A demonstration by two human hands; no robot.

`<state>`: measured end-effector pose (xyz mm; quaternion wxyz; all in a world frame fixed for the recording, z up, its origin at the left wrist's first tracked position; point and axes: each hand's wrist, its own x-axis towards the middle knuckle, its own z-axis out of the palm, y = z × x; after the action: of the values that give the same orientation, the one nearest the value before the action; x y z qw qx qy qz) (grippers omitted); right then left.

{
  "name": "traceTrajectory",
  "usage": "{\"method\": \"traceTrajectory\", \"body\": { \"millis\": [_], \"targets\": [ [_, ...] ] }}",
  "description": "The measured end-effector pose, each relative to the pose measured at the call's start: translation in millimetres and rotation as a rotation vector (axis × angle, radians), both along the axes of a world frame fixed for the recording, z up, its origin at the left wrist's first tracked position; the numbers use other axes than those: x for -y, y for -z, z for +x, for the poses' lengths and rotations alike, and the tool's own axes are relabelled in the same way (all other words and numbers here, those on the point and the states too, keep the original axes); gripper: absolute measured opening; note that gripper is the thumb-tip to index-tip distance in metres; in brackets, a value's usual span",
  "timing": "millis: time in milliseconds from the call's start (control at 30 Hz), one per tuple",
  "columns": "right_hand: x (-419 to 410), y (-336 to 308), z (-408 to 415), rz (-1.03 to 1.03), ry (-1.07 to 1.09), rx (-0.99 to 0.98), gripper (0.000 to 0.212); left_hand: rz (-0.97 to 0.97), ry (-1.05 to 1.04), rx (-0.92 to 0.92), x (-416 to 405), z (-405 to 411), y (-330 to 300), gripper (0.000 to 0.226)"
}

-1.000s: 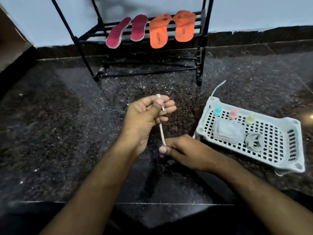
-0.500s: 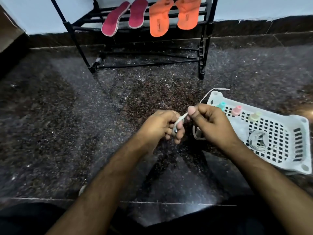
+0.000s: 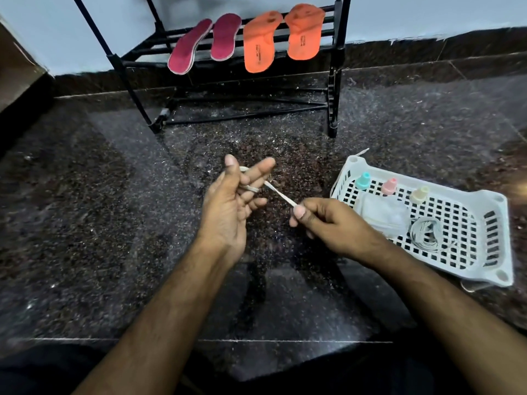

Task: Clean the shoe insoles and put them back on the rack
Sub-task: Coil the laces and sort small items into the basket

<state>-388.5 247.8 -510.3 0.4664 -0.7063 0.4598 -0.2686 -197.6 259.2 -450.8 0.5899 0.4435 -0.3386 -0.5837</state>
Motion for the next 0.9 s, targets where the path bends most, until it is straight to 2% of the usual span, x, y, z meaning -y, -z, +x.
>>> {"method": "traceTrajectory", "body": {
  "millis": [100,167,300,367,400,467,567,633,700,733,800,900],
  "targets": [
    [-1,0,4,0.014,-0.125,-0.061,0.027,-0.078,-0.076,0.200,4,3,-1,0.032],
    [-3,-3,5,-0.006,-0.192,-0.034,0.028,-0.122,-0.092,0.415,7,1,1,0.027],
    [-10,-22,5,-0.034,-0.207,0.174,0.033,-0.229,-0.005,0.903,7,5,24,0.037],
    [-11,-32,3,-0.101,-0.129,0.286,0.034,-0.215,0.151,1.030,2,3,29,0.051],
    [-11,-34,2,-0.126,-0.072,0.340,0.035,-0.173,0.248,0.985,-1,-1,28,0.059],
    [-8,-36,-3,-0.136,0.079,0.402,0.038,-0.064,0.429,0.704,-8,-13,19,0.070],
    [1,-25,-13,-0.104,0.252,0.285,0.041,-0.001,0.514,0.329,-13,-23,5,0.062],
    [5,-16,-15,-0.109,0.165,0.155,0.041,-0.018,0.502,0.104,-12,-21,1,0.067],
    [3,-12,-11,-0.101,-0.002,0.019,0.038,-0.029,0.473,-0.061,-6,-15,4,0.084],
    [0,-11,-8,-0.087,-0.092,-0.038,0.035,-0.031,0.435,-0.068,-3,-12,7,0.087],
    [-7,-13,-3,-0.089,-0.245,-0.126,0.031,-0.007,0.346,0.064,1,-9,13,0.086],
    [-11,-23,-2,-0.110,-0.245,-0.051,0.031,0.128,0.343,0.335,4,-7,25,0.095]
  ]
}}
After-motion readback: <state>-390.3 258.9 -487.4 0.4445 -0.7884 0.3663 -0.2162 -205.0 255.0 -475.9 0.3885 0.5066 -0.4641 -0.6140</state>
